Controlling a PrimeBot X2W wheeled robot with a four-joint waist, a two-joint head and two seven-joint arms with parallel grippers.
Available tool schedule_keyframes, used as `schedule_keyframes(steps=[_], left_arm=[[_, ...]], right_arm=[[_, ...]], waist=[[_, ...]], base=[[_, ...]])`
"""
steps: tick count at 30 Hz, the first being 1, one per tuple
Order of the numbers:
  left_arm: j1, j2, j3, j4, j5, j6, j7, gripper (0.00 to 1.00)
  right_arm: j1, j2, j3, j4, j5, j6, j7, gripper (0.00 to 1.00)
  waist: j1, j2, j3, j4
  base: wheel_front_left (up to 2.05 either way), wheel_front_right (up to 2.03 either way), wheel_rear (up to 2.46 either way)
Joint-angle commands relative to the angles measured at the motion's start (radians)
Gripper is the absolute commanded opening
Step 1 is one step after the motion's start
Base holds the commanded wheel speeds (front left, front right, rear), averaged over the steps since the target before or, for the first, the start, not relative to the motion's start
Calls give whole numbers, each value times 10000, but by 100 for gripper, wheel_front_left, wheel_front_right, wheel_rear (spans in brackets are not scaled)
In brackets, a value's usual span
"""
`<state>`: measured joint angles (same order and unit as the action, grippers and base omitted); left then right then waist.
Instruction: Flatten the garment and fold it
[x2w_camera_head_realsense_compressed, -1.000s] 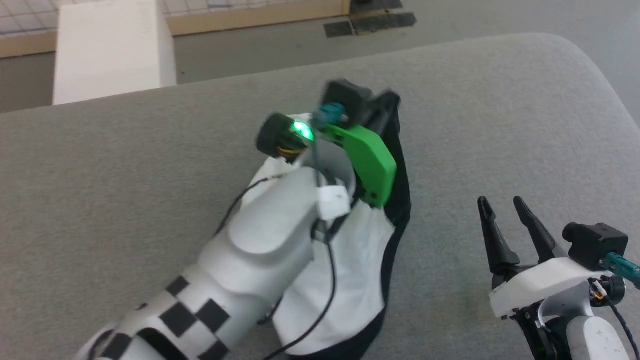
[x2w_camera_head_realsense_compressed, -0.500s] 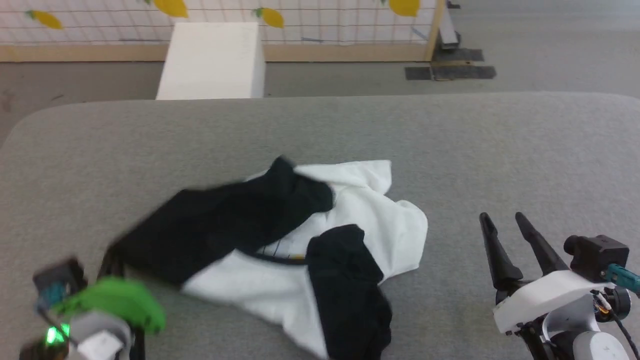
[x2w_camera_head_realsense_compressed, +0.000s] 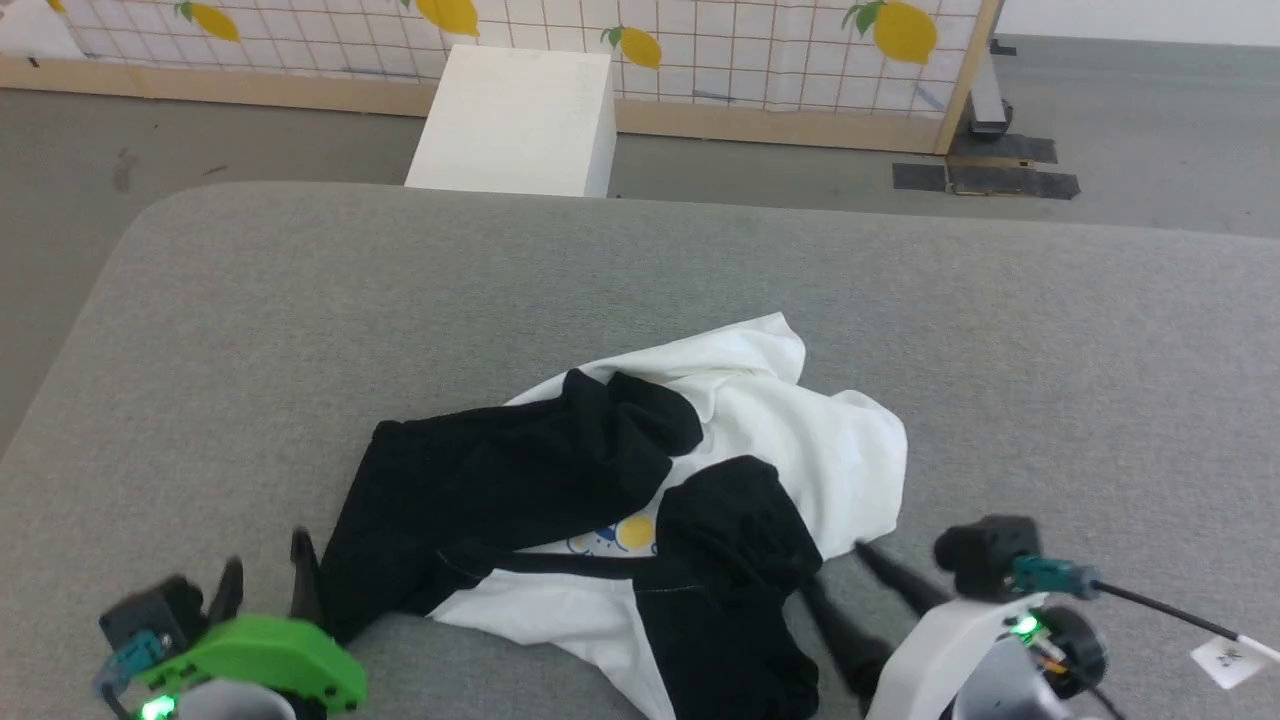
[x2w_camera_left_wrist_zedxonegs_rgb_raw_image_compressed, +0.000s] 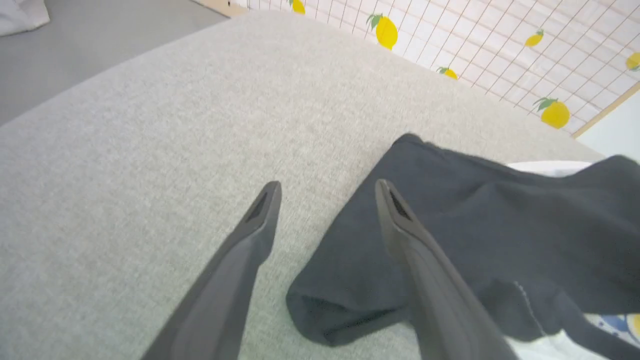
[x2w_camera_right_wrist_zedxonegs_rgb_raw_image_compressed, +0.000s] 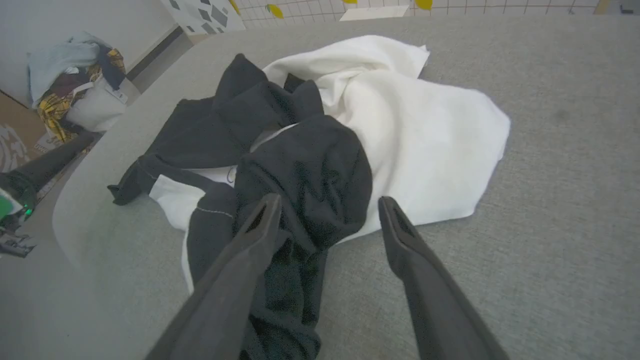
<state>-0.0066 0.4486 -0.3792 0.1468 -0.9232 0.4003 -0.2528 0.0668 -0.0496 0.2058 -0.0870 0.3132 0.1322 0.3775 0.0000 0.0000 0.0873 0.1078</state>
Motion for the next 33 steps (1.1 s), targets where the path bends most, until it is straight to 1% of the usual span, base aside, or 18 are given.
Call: schedule_keyframes(steps=[1, 4, 7, 9, 10, 11, 12, 13, 14, 16, 19, 21, 23, 27, 31, 33], left_arm=[[-261, -223, 308, -185, 565, -135, -79, 100], [-226, -783, 910, -527, 1667, -495, -85, 100], [-126, -1251, 1248, -587, 2319, -827, -86, 100], [-95, -1498, 1425, -513, 2633, -1033, -87, 100], [-90, -1623, 1506, -458, 2770, -1135, -87, 100], [-94, -1713, 1567, -408, 2861, -1210, -87, 100], [-107, -1814, 1639, -340, 2966, -1299, -88, 100], [-114, -1890, 1696, -276, 3031, -1368, -88, 100], [-121, -1976, 1777, -202, 3105, -1447, -88, 100], [-98, -2125, 1893, -110, 3236, -1543, -88, 100], [-88, -2254, 2067, 69, 3353, -1707, -88, 100], [-96, -2328, 2177, 174, 3425, -1809, -88, 100], [-118, -2392, 2242, 263, 3507, -1900, -89, 100], [-165, -2498, 2305, 431, 3658, -2079, -89, 100], [-223, -2608, 2304, 572, 3789, -2233, -89, 100], [-244, -2656, 2293, 634, 3830, -2288, -89, 100]], right_arm=[[208, -7, 179, -139, 307, -15, 332, 100], [507, -7, 620, -342, 685, -15, 1330, 100], [648, -7, 758, -441, 873, -15, 1990, 100], [635, -15, 817, -389, 780, -15, 2383, 100], [603, -15, 757, -323, 716, -15, 2536, 78], [561, -14, 729, -239, 695, -15, 2666, 49], [475, -13, 720, -125, 638, -15, 2810, 29], [391, -13, 730, -39, 590, -15, 2889, 17], [280, -12, 754, 71, 602, -15, 2930, 0], [65, -10, 752, 271, 686, -15, 2827, 0], [-201, -9, 616, 446, 917, -15, 2377, 0], [-366, -9, 325, 423, 1105, -15, 1901, 0], [-539, -9, -155, 334, 909, -15, 1459, 0], [-864, -8, -1824, -123, 219, -15, 495, 0], [-1097, -8, -3985, -728, -918, -15, -416, 0], [-1135, -8, -5004, -806, -1475, -15, -783, 0]], waist=[[0, 0, 1, 96], [0, 0, 80, 170], [0, 0, 171, 233], [0, 0, 227, 260], [0, 0, 269, 269], [0, 0, 305, 269], [0, 0, 342, 266], [0, 0, 364, 258], [0, 0, 383, 235], [0, 0, 397, 179], [0, 0, 371, 81], [0, 0, 336, -3], [0, 0, 293, -87], [0, 0, 204, -274], [0, 0, 156, -451], [0, 0, 154, -540]], base=[[0, 0, 0], [0, 0, 0], [0, 0, 0], [0, 0, 0], [0, 0, 0], [0, 0, 0], [0, 0, 0], [0, 0, 0], [0, 0, 0], [0, 0, 0], [0, 0, 0], [0, 0, 0], [0, 0, 0], [0, 0, 0], [0, 0, 0], [0, 0, 0]])
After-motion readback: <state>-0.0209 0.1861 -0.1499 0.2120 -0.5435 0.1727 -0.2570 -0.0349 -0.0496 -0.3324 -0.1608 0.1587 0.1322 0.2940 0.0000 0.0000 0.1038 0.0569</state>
